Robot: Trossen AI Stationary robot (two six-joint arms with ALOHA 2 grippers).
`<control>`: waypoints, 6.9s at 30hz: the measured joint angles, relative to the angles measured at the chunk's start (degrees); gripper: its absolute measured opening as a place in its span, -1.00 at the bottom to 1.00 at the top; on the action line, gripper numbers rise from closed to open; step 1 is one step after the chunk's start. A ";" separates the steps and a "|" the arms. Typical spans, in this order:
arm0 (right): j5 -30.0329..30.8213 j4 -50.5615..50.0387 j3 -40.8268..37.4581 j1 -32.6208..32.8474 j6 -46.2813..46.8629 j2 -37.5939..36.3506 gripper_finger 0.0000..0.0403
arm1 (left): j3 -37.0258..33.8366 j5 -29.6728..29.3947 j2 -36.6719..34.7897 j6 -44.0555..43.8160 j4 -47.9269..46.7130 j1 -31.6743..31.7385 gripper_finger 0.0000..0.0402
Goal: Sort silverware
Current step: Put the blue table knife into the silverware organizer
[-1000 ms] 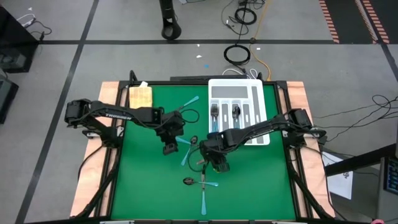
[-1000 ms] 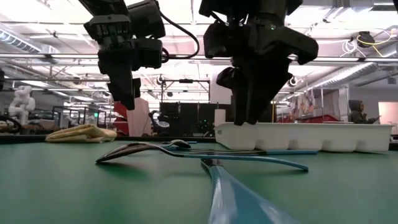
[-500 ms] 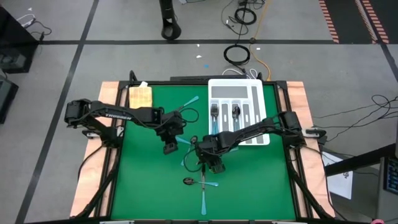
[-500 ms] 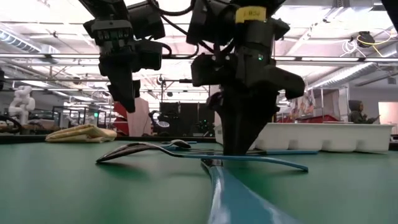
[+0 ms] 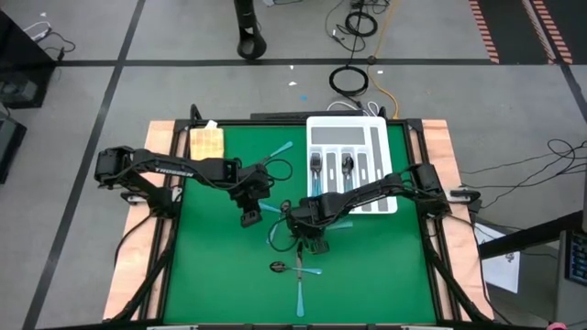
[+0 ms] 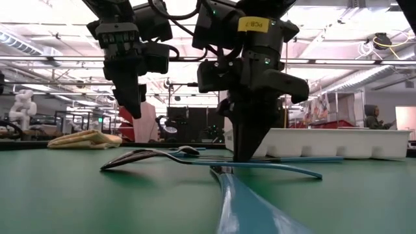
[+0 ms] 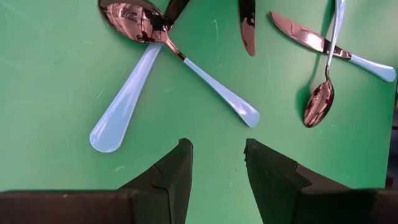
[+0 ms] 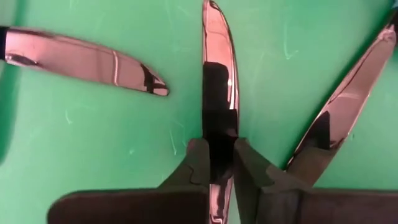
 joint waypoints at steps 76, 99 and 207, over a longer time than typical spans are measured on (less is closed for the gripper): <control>5.28 -1.48 -17.68 5.40 24.53 -14.19 -0.42 | -0.02 -6.05 9.33 -16.48 25.58 -8.36 -0.24; 5.97 0.08 -17.77 5.46 26.01 -14.29 -0.91 | -0.04 -6.10 9.71 -16.31 22.67 -8.66 -0.24; 9.93 2.86 -17.99 7.89 29.80 -21.69 0.00 | 4.66 -24.59 21.09 17.04 11.06 -14.53 -0.99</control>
